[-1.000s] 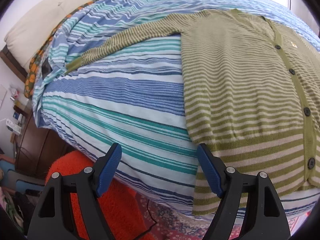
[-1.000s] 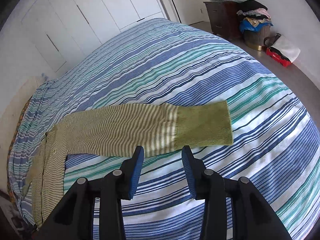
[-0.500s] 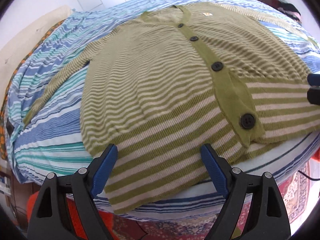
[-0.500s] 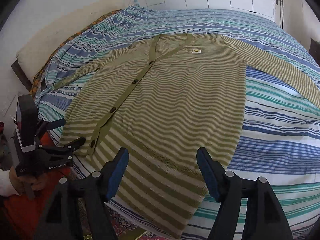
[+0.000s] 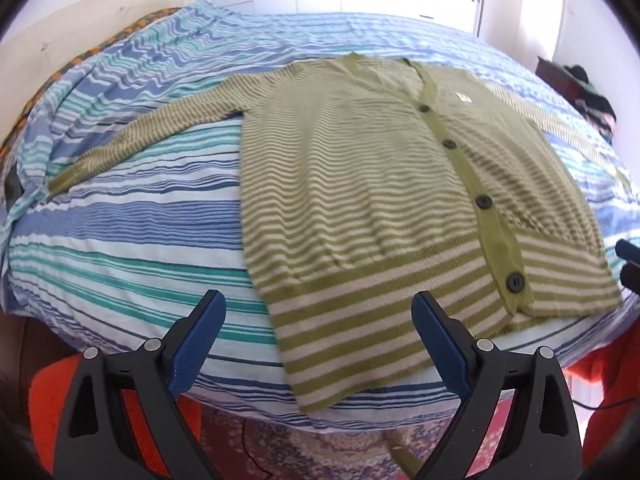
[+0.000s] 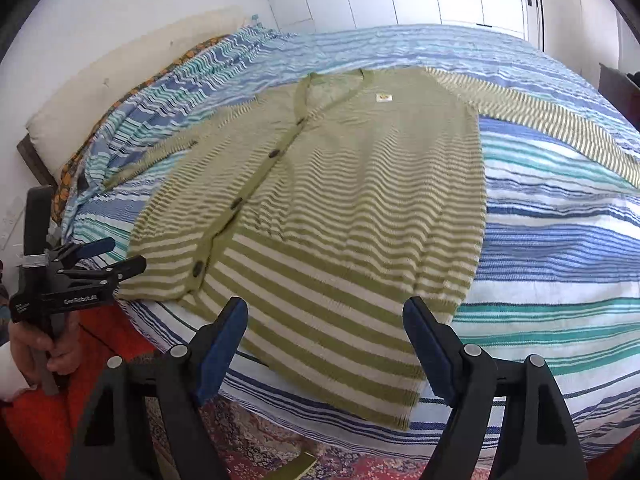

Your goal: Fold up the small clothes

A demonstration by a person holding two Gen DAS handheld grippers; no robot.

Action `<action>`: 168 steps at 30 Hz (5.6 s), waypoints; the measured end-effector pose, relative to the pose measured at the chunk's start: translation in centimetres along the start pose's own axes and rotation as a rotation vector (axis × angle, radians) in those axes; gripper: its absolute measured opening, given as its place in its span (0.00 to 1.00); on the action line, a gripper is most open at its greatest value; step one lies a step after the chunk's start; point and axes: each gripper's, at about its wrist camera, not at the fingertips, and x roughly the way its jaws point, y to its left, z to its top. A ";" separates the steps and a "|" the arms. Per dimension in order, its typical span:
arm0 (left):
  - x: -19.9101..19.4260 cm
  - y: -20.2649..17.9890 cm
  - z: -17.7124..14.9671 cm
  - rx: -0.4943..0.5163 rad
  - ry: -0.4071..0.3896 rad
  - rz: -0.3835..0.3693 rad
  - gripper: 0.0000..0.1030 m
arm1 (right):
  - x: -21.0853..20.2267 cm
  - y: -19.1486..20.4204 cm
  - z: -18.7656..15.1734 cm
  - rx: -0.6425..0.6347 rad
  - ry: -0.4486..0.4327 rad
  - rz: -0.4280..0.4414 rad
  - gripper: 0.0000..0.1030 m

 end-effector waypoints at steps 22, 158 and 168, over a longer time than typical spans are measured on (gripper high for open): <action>2.3 4.6 0.2 -0.199 0.092 0.016 0.92 | 8.0 8.7 1.2 -0.077 0.175 0.189 0.60; 3.5 4.6 0.3 -0.229 0.111 0.225 0.92 | -13.8 -38.9 4.7 1.006 -0.468 -0.152 0.85; 5.1 4.6 0.1 -0.242 0.178 0.297 0.93 | -10.5 -50.7 2.8 1.236 -0.368 -0.101 0.85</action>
